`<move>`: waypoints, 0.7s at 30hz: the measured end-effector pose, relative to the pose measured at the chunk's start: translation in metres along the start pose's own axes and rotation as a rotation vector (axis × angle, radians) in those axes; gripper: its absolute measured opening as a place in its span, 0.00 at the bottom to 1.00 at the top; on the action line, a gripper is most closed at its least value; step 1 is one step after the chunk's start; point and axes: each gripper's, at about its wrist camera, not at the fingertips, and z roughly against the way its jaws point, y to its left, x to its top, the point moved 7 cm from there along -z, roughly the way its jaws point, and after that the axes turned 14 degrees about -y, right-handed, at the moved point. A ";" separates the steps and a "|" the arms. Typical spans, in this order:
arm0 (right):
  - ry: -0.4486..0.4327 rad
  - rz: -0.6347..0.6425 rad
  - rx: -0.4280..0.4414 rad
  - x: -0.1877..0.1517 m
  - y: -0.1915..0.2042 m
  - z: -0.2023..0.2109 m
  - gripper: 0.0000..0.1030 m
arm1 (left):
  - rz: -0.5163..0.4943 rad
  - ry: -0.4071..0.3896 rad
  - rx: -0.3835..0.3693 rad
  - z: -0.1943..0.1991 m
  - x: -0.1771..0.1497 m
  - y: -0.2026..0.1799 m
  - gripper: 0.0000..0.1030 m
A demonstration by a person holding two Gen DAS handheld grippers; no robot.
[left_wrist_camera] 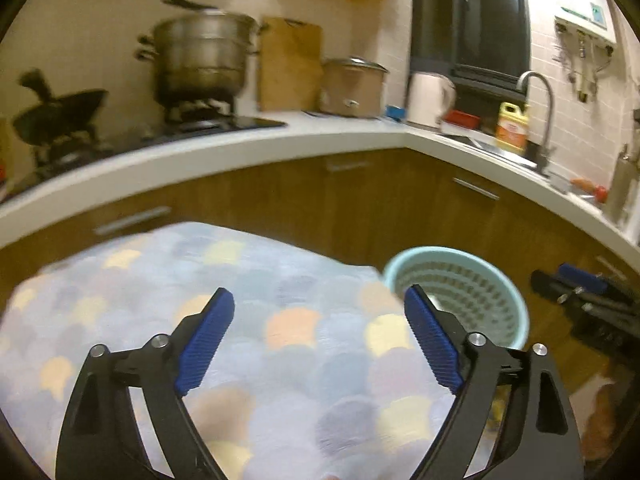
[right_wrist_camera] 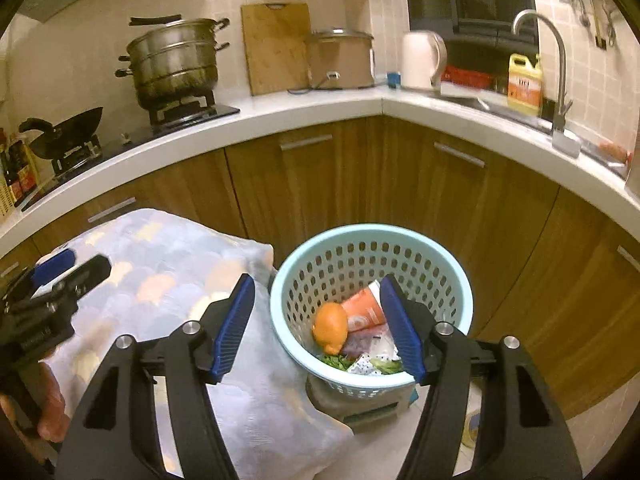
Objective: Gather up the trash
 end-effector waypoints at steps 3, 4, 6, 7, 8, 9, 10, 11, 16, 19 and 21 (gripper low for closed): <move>-0.030 0.034 -0.026 0.004 0.012 0.006 0.60 | 0.003 -0.024 0.045 0.008 -0.002 0.014 0.83; -0.043 0.043 -0.035 0.005 0.015 0.008 0.60 | 0.017 -0.028 0.055 0.009 -0.004 0.019 0.83; -0.064 0.062 -0.052 0.006 0.020 0.012 0.60 | 0.038 -0.024 0.060 0.008 -0.007 0.023 0.83; -0.071 0.068 -0.058 0.006 0.024 0.014 0.60 | 0.048 -0.022 0.062 0.008 -0.008 0.025 0.83; -0.077 0.073 -0.063 0.006 0.025 0.015 0.60 | 0.057 -0.019 0.068 0.007 -0.010 0.028 0.83; -0.083 0.078 -0.068 0.006 0.027 0.016 0.60 | 0.061 -0.016 0.070 0.007 -0.012 0.030 0.83; -0.085 0.080 -0.068 0.005 0.029 0.016 0.60 | 0.067 -0.010 0.068 0.007 -0.014 0.030 0.83; -0.083 0.079 -0.065 0.004 0.030 0.015 0.60 | 0.068 -0.007 0.067 0.007 -0.015 0.031 0.83; -0.067 0.081 -0.061 -0.002 0.032 0.011 0.60 | 0.046 -0.005 0.069 0.007 -0.019 0.026 0.83; -0.062 0.074 -0.061 -0.003 0.030 0.010 0.60 | 0.036 -0.005 0.067 0.007 -0.021 0.024 0.83; -0.060 0.073 -0.064 -0.004 0.029 0.009 0.60 | 0.031 -0.002 0.067 0.007 -0.022 0.024 0.83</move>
